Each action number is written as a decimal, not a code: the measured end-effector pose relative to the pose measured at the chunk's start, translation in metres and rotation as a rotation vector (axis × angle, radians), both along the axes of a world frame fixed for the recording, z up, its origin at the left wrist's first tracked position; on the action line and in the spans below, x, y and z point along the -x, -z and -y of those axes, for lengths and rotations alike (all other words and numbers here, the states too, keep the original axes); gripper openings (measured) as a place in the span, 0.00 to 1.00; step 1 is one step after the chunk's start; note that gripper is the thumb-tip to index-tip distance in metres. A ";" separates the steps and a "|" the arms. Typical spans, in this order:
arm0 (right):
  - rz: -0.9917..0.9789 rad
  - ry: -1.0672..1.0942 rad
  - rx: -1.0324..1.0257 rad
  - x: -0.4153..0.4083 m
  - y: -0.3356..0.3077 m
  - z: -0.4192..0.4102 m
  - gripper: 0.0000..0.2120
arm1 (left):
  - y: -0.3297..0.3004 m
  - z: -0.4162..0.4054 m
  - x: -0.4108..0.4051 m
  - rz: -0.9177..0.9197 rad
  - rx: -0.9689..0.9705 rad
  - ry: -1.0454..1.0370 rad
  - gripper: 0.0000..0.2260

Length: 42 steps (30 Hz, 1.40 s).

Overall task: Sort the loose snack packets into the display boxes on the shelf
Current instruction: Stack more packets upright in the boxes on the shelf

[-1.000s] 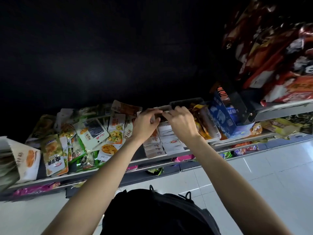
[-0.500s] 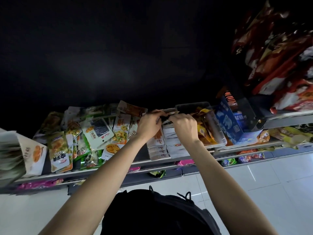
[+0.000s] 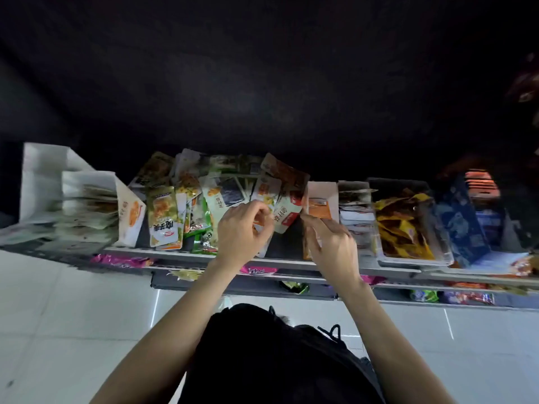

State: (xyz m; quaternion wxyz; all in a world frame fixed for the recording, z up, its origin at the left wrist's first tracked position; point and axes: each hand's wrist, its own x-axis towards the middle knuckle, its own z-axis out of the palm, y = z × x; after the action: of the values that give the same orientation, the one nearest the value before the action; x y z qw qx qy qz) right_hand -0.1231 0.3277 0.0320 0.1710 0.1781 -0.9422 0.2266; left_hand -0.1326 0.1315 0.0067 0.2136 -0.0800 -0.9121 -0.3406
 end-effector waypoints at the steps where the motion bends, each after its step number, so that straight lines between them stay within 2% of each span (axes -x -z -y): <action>1: 0.047 -0.044 0.000 -0.002 0.006 0.017 0.13 | 0.011 0.026 -0.012 0.015 0.020 -0.083 0.07; 4: 0.300 -0.166 -0.065 0.000 0.028 0.069 0.16 | 0.043 0.097 -0.041 0.179 0.065 -0.362 0.09; 7: 0.536 -0.242 -0.211 0.006 0.052 0.119 0.20 | 0.069 0.153 -0.048 0.454 0.127 -0.517 0.19; 10: 0.648 -0.231 -0.331 0.011 0.069 0.161 0.23 | 0.079 0.181 -0.040 0.711 0.175 -0.472 0.31; 14: 0.757 -0.142 -0.378 0.012 0.080 0.193 0.24 | 0.083 0.186 -0.030 0.855 0.306 -0.319 0.37; 17: 0.713 -0.045 -0.304 0.009 0.079 0.210 0.22 | 0.080 0.187 -0.026 0.788 0.428 -0.244 0.35; 19: 0.691 -0.004 -0.167 0.006 0.077 0.221 0.21 | 0.080 0.187 -0.026 0.739 0.491 -0.175 0.33; 23: 0.813 0.073 0.010 0.009 0.073 0.247 0.21 | 0.081 0.188 -0.029 0.674 0.408 -0.107 0.29; 27: 0.986 0.265 0.171 0.021 0.076 0.259 0.23 | 0.074 0.187 -0.033 0.657 0.340 -0.031 0.29; 29: 0.915 0.286 0.205 0.023 0.075 0.258 0.17 | 0.063 0.186 -0.035 0.600 0.234 0.000 0.28; 31: 0.766 0.275 0.239 0.021 0.065 0.249 0.12 | 0.047 0.189 -0.033 0.442 0.137 0.012 0.25; 34: 0.520 0.177 0.244 0.015 0.040 0.224 0.09 | 0.020 0.188 -0.021 0.190 0.231 0.105 0.25; 37: 0.293 0.036 0.282 0.004 0.007 0.189 0.06 | -0.012 0.168 -0.005 0.211 0.349 0.272 0.19; 39: 0.214 0.010 0.284 -0.007 -0.017 0.159 0.09 | -0.029 0.149 0.002 0.201 0.293 0.360 0.12; 42: 0.158 0.058 0.230 -0.026 -0.041 0.107 0.12 | -0.049 0.111 0.009 0.198 0.131 0.508 0.08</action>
State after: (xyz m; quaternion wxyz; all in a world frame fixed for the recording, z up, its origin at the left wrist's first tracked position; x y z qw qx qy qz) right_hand -0.0969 0.2208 0.0733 0.1221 0.1116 -0.9253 0.3413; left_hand -0.1417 0.0203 0.0556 0.0257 -0.2861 -0.8993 -0.3299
